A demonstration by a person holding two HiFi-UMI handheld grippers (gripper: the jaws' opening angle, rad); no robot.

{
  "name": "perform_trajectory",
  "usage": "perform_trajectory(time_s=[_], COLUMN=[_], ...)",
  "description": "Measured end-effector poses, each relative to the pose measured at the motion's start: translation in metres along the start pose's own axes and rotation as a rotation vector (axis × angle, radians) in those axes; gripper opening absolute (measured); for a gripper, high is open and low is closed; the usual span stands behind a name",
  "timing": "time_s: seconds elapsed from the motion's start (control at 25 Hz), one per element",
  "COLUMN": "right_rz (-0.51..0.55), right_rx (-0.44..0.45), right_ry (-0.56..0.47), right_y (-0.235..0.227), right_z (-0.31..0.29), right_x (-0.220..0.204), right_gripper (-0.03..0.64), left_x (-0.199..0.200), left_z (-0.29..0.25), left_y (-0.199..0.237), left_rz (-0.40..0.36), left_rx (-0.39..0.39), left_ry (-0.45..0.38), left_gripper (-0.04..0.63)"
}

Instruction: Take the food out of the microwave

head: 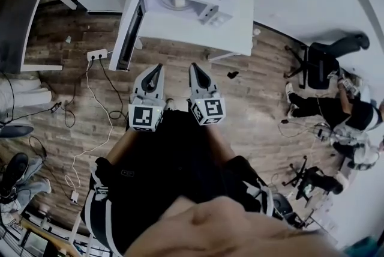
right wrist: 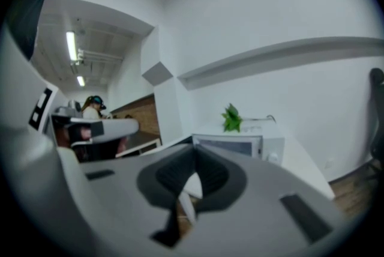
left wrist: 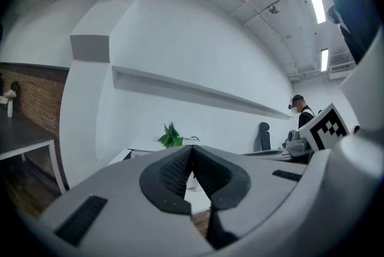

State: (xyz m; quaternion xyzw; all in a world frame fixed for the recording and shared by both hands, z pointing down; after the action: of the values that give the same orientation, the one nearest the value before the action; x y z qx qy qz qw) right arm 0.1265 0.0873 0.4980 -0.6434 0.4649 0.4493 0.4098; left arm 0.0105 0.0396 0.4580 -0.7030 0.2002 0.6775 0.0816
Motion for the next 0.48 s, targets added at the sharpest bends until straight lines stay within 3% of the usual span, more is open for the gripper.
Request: perform_trajectory(time_s=[0.48], right_rz=[0.008], right_rx=[-0.075], right_ry=[0.006], right_y=[0.019], right_z=[-0.090], right_x=[0.009], right_gripper=[0.031], left_x=[0.016], left_z=[-0.036], left_y=[0.082], left_rz=[-0.015], left_rx=[-0.086], left_ry=[-0.013], left_gripper=[0.032])
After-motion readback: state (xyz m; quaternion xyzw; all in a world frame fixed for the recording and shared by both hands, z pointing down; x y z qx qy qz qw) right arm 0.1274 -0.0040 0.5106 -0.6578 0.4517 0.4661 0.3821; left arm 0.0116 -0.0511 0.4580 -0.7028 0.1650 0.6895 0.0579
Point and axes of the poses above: the fingertips, and each gripper's own axes: z backward along the fingers, y to its left, x out of its top, the point moved 2 cm from there along z, backward along the fingers, and after that the axes turned 14 degrees about -x, right-handed, at the moved point
